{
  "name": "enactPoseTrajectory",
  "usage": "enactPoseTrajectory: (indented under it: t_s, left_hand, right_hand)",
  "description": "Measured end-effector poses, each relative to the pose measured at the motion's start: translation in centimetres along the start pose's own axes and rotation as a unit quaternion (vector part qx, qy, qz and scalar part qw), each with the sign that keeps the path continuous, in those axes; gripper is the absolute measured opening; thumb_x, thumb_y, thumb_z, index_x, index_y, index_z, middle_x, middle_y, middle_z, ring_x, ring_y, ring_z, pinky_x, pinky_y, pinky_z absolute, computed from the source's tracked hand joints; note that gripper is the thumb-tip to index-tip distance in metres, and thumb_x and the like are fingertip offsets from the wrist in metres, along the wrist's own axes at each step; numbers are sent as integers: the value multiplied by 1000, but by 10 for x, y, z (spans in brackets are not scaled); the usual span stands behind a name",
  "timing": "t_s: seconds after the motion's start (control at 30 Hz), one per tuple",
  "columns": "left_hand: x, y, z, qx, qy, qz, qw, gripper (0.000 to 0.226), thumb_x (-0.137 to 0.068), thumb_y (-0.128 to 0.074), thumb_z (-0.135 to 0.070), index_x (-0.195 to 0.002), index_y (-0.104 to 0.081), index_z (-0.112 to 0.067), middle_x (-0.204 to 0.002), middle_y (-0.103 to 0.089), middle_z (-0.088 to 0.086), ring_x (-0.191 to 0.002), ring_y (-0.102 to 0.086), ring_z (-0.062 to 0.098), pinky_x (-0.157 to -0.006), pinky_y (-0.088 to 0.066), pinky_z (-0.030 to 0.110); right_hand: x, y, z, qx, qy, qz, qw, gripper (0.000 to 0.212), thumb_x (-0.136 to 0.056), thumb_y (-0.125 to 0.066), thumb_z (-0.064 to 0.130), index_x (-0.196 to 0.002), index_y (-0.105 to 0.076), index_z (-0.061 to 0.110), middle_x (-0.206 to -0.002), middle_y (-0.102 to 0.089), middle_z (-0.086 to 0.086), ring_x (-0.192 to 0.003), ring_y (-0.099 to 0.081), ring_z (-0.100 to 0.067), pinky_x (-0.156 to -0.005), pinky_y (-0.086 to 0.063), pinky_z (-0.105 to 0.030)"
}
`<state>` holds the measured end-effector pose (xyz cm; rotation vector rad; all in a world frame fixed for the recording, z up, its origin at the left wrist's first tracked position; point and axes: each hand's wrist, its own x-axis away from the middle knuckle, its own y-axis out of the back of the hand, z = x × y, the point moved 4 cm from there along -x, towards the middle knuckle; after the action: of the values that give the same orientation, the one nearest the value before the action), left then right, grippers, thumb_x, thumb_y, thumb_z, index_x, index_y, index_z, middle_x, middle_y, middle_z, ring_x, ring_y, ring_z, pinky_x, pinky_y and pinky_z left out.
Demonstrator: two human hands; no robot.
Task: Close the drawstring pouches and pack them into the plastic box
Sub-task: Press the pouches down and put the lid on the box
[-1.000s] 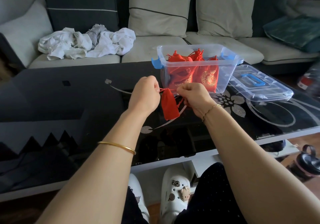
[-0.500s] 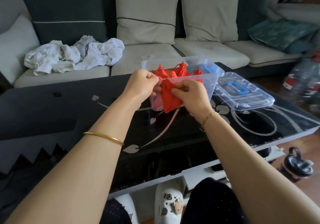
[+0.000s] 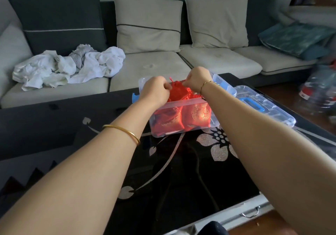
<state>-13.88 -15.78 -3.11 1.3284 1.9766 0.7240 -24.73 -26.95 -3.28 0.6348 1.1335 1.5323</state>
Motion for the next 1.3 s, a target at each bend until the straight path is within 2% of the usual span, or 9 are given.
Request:
enactPoseTrajectory:
  t_s: [0.07, 0.13, 0.27, 0.4, 0.6, 0.8, 0.97, 1.07, 1.3]
  left_hand:
    - [-3, -7, -4, -13, -11, -4, 1000, 26, -92, -48, -3, -103, -70, -11, -110, -68, 7, -105, -61, 23, -95, -44, 31]
    - [-6, -14, -7, -20, -19, -5, 1000, 26, -92, -49, -4, -102, -71, -13, -108, -66, 3, -99, -59, 20, -88, -44, 28]
    - [-8, -31, -14, -61, -50, -6, 997, 29, -84, -49, 2, -77, -53, -25, -79, -47, 1, -75, -44, 18, -71, -38, 31]
    - [-7, -44, -21, -101, -55, -25, 993, 26, -80, -51, -1, -70, -50, -25, -75, -48, -3, -72, -45, 20, -76, -49, 36]
    - [-7, -45, -26, -91, -65, -47, 993, 29, -80, -52, -1, -71, -59, -27, -75, -50, -1, -73, -44, 22, -76, -48, 36]
    - [-3, -33, -21, -46, -37, -82, 995, 23, -86, -51, -1, -86, -69, -15, -100, -67, 3, -100, -60, 24, -85, -48, 33]
    - [-7, -17, -12, -19, 16, -136, 990, 29, -90, -46, -3, -110, -65, -10, -118, -63, 10, -107, -59, 27, -82, -45, 29]
    - [-9, -6, -8, 1, 47, -174, 984, 36, -90, -46, -2, -124, -55, -10, -128, -52, 14, -115, -54, 30, -92, -45, 36]
    - [11, 31, -8, 42, 134, -353, 925, 36, -96, -42, -11, -132, -43, -11, -138, -39, 15, -126, -40, 33, -97, -41, 44]
  right_hand:
    - [8, 16, -5, -28, 30, -41, 998, 16, -84, -58, 13, -76, -68, 4, -59, -70, -1, -85, -61, -31, -66, -45, -28]
    - [27, 37, -20, -103, 30, -131, 986, 21, -84, -53, 7, -96, -71, 5, -96, -71, -11, -97, -61, -28, -72, -40, -25]
    - [81, 52, -97, -200, -106, -322, 919, 32, -85, -44, -3, -105, -67, 6, -107, -67, -8, -99, -59, -22, -70, -32, -15]
    - [98, -5, -165, -100, -250, -182, 946, 30, -88, -45, 1, -113, -62, 3, -121, -58, -18, -111, -53, -33, -86, -42, -32]
    - [97, -34, -173, 114, -236, -9, 965, 33, -89, -53, 14, -122, -55, 10, -128, -52, -15, -124, -42, -33, -101, -33, -45]
    - [99, -34, -176, 162, -224, -25, 961, 31, -87, -60, 14, -117, -59, 10, -123, -52, -13, -119, -45, -31, -96, -36, -44]
    - [88, 15, -173, 48, -260, -160, 951, 29, -90, -50, 3, -118, -56, 5, -128, -49, -14, -121, -42, -31, -92, -42, -46]
    - [73, 50, -154, 3, -191, -216, 958, 24, -94, -51, 13, -116, -58, 6, -127, -50, -13, -120, -42, -32, -92, -42, -46]
    - [55, 64, -83, -1, 77, -162, 984, 27, -89, -57, 13, -114, -64, 20, -117, -55, -3, -113, -43, -25, -93, -40, -40]
